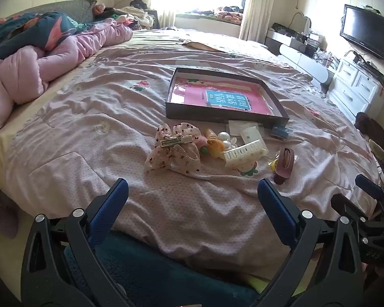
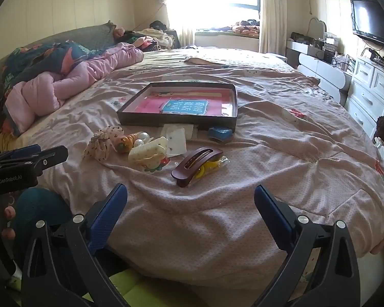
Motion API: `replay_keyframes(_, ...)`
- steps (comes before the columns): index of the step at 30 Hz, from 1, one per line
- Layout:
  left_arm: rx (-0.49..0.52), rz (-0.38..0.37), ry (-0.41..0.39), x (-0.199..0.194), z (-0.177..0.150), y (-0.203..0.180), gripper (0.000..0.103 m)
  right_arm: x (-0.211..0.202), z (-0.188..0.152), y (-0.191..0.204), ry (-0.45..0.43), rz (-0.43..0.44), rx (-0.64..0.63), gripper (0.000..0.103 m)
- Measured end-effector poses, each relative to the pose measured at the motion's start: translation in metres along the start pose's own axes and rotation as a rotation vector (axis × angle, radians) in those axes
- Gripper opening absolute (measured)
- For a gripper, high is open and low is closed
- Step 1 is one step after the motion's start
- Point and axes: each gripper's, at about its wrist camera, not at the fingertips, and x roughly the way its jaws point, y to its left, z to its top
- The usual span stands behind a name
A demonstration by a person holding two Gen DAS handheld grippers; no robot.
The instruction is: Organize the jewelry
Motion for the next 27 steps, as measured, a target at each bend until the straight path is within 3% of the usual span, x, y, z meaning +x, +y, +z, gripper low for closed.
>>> replay_keyframes(27,-0.004,0.001,0.000,0.0041,-0.0031,0.0020,0.093,-0.0014,-0.0002,-0.0008,-0.003,0.000,0.003,0.097)
